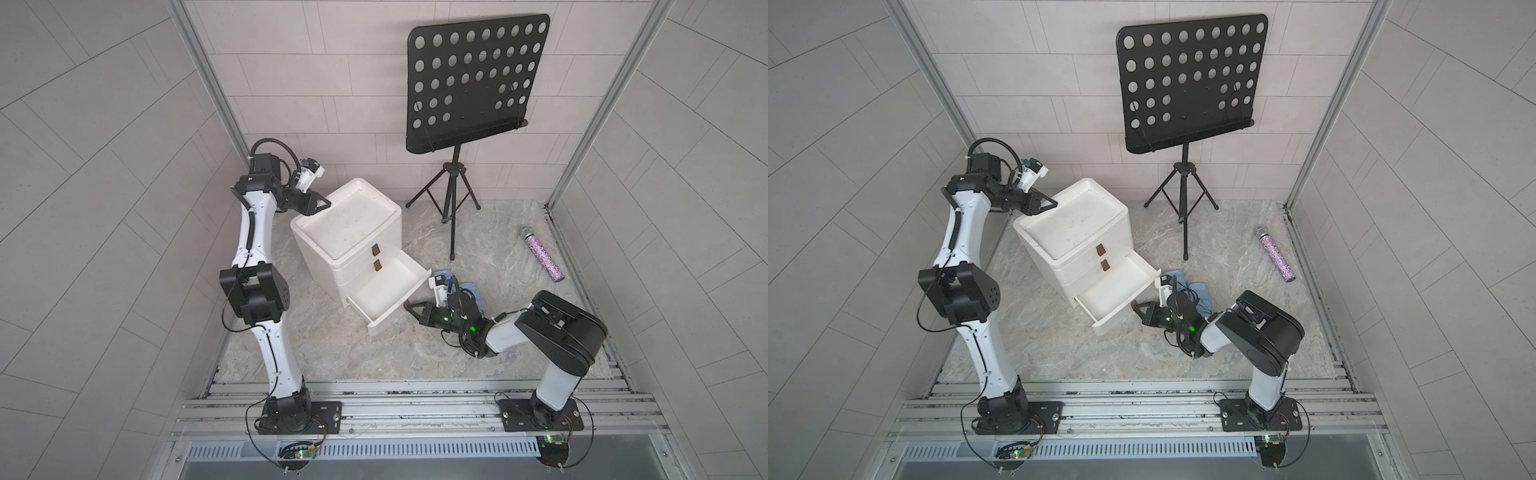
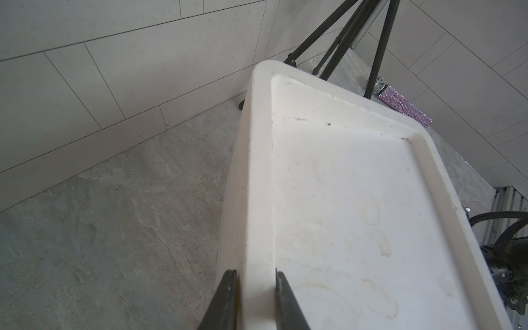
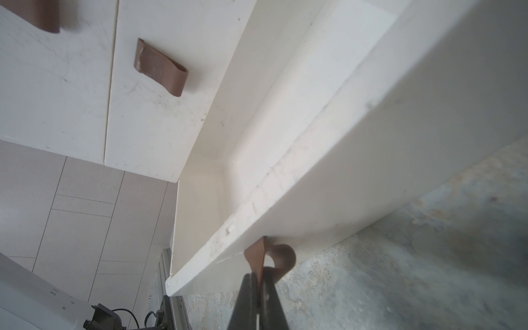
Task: Place the umbrella in the drawer by color
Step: Open the drawer in the storage box.
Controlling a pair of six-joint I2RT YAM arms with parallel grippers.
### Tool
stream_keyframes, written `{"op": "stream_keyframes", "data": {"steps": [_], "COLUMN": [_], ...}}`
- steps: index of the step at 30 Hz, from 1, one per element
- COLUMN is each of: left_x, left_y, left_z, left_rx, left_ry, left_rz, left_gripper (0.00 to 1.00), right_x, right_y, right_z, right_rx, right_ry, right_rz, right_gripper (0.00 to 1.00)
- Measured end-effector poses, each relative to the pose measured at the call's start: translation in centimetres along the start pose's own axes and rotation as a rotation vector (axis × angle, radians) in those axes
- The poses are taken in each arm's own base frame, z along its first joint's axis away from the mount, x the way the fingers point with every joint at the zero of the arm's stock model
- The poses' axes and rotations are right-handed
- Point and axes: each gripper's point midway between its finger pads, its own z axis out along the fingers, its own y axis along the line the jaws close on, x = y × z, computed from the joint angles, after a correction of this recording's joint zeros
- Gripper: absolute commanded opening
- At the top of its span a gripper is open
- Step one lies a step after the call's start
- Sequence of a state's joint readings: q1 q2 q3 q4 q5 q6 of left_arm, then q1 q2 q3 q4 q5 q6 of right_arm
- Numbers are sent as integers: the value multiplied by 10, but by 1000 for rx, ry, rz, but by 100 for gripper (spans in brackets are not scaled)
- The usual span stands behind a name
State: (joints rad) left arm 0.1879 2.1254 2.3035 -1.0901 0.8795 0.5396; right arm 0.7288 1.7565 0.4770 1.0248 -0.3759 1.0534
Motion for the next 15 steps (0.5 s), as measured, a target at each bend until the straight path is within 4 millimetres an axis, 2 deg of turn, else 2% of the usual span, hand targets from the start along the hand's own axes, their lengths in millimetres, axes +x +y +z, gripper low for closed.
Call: {"op": "stream_keyframes", "data": {"steps": [8,10,13,15], "left_x": [0,0,0,2], "left_y": [-3,-4,-5,-4], "left_z": [1,1,1,1], "left_rx": [16,20,22,36], "left_ry": [0,0,0,1], "left_rz": [-6,-9,-15,-97], "left_gripper": [3,7,34,49], "right_x": [5,5,6,16], "right_y": [4,7,9,9], "right_z": [-7,-9,-13,-16], "right_rx": [10,14,27,40], "right_ry": [-1,-1,9,51], "right_rz": [-18,-30,-51,-61], "right_gripper": [0,5,26,44]}}
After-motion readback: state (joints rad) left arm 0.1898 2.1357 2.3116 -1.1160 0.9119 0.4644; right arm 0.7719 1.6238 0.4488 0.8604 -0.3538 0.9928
